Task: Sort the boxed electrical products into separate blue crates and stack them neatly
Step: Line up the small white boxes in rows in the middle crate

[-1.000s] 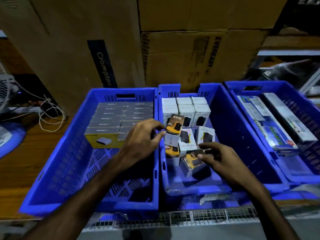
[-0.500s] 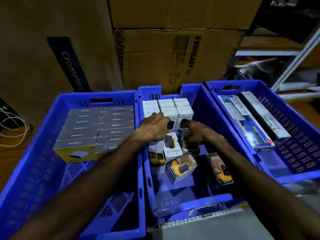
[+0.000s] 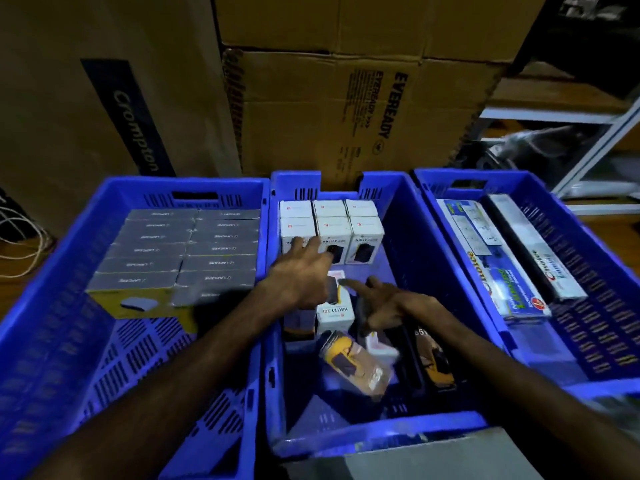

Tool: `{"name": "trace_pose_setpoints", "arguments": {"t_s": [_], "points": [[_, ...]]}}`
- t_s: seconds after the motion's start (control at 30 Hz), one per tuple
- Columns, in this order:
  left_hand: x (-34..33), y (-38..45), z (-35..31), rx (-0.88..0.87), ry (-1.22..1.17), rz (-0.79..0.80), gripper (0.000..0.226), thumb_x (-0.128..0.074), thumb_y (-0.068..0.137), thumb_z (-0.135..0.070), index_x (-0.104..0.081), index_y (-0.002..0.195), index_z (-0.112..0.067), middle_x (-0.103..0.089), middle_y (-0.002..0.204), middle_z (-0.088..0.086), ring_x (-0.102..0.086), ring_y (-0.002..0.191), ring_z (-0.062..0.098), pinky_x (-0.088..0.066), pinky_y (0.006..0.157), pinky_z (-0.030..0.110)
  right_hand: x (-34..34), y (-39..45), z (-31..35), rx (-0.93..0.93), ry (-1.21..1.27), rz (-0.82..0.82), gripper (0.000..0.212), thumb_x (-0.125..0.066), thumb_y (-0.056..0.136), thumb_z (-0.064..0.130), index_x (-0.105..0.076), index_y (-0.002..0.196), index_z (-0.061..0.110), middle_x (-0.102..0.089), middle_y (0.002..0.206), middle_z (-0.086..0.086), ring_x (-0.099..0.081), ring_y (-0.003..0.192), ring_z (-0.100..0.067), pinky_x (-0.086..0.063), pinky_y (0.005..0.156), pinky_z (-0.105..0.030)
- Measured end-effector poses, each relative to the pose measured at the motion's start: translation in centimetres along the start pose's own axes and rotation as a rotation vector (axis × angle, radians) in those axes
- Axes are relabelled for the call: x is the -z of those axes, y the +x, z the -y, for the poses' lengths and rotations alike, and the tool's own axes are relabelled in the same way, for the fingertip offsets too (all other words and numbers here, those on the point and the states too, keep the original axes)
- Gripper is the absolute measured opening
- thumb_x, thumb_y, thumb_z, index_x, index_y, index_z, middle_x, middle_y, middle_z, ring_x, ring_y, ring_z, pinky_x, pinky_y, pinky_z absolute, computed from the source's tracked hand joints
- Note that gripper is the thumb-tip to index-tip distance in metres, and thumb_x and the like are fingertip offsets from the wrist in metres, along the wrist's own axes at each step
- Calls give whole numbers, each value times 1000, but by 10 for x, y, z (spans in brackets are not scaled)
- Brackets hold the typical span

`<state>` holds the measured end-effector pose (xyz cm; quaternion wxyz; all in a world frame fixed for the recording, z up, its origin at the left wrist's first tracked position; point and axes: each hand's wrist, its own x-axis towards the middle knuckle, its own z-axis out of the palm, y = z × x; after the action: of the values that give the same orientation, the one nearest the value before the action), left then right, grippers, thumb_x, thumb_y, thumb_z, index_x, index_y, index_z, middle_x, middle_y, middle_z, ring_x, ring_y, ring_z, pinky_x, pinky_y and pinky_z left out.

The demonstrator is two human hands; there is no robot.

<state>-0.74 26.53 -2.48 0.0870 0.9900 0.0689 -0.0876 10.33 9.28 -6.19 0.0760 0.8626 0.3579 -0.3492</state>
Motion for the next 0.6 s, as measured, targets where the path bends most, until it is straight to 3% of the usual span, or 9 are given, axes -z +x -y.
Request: {"name": "trace_pose_setpoints", "arguments": {"t_s": [0.1,0.2,0.23,0.3,0.33,0.37,0.43,0.5,0.6], "points": [[-6,-19,-13,21,42,-53,47,-60,93,-37,-56,133,-13,-44,140,16,-42,131,39,-51,99,55,-8,-17,5,77,173,47,90,-75,82,29,-26,158,32,-53,147,-12,-68,92,-25,-59,88,-46],[-7,-37,-33,67,53,-66,45,-63,89,-35,-57,129,-16,-48,132,12,-45,127,37,-54,93,52,-12,-13,-4,180,24,132,115,-79,78,28,-1,163,34,-46,151,-2,-63,115,-25,-54,98,-43],[-7,-42,-40,83,31,-63,46,-63,88,-38,-57,128,-16,-48,132,11,-45,128,36,-54,92,52,-9,-12,-4,201,25,129,115,-79,74,35,-5,162,34,-47,149,-1,-61,118,-26,-53,98,-44],[-6,-53,-53,119,-33,-43,58,-49,82,-53,-58,127,-18,-50,130,9,-45,127,34,-54,91,53,-1,0,-8,224,-43,73,99,-74,67,50,-27,153,34,-55,133,-3,-59,110,-28,-53,91,-42],[-6,-59,-59,125,-74,-37,64,-41,77,-58,-59,125,-19,-52,127,8,-46,125,33,-54,91,52,5,2,-7,240,-106,27,82,-72,72,47,-39,145,30,-54,117,-3,-55,103,-26,-52,87,-40],[-7,-64,-66,133,-80,-32,61,-41,77,-56,-60,123,-20,-54,124,6,-47,123,33,-53,91,50,7,6,-7,262,-144,-43,64,-70,79,39,-48,136,23,-51,107,-2,-51,99,-25,-50,85,-40],[-9,-72,-79,134,-90,-43,42,-57,85,-36,-61,124,-23,-58,122,4,-50,121,31,-50,93,44,7,16,-3,302,-127,-172,46,-68,81,32,-55,123,20,-51,114,-7,-55,104,-29,-50,88,-42],[-9,-80,-90,120,-164,-71,43,-63,88,-24,-61,131,-23,-62,125,6,-52,122,30,-47,95,41,2,36,-2,337,-83,-162,53,-65,73,42,-55,123,26,-53,125,-10,-58,114,-34,-51,94,-49],[-13,-93,-93,152,-299,-28,56,-67,82,-13,-60,136,-25,-68,123,6,-61,116,28,-52,87,37,-14,69,-12,399,-111,-111,66,-58,67,60,-55,126,30,-52,123,-8,-57,115,-34,-51,93,-53]]}}
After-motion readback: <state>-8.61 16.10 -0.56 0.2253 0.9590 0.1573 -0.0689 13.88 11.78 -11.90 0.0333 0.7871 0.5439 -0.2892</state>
